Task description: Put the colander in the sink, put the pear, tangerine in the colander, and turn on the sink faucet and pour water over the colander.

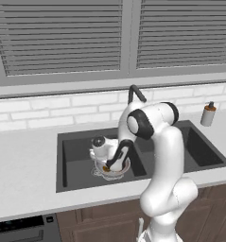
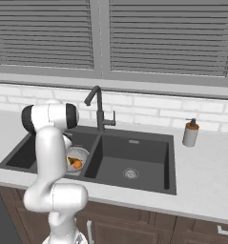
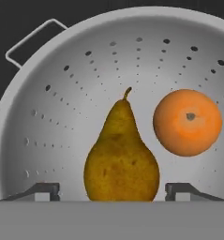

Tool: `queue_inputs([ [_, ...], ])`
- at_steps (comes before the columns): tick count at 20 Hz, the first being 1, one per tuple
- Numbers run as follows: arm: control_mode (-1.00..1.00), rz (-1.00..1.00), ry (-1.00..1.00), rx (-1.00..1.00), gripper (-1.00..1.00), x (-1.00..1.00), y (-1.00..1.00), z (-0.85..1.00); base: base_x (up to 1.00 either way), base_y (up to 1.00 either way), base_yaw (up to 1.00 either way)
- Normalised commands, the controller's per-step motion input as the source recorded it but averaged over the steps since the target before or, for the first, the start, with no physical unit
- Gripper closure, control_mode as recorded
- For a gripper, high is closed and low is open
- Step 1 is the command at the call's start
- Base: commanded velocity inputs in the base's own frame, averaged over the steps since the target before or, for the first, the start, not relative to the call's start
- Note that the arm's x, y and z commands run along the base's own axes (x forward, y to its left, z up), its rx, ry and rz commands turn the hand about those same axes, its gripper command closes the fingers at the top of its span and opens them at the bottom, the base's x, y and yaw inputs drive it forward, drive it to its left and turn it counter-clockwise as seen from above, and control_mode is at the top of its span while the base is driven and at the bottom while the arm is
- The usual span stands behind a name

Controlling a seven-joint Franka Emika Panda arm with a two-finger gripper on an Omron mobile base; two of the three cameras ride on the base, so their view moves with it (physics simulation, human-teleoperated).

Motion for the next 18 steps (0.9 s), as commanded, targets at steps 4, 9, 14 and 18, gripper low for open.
queue_inputs([
  [4, -1.0, -0.01, -0.27, 0.17, -1.0, -0.05, -0.05, 0.35, 0.0, 0.0, 0.0],
  [9, -1.0, -0.01, -0.32, 0.14, -1.0, -0.51, 0.0, 0.83, 0.0, 0.0, 0.0],
  [14, -1.0, -0.06, -0.2, 0.02, -1.0, -0.73, 0.1, 0.89, 0.0, 0.0, 0.0],
  [18, -1.0, -0.13, -0.11, 0.0, -1.0, -0.78, 0.24, 0.86, 0.0, 0.0, 0.0],
])
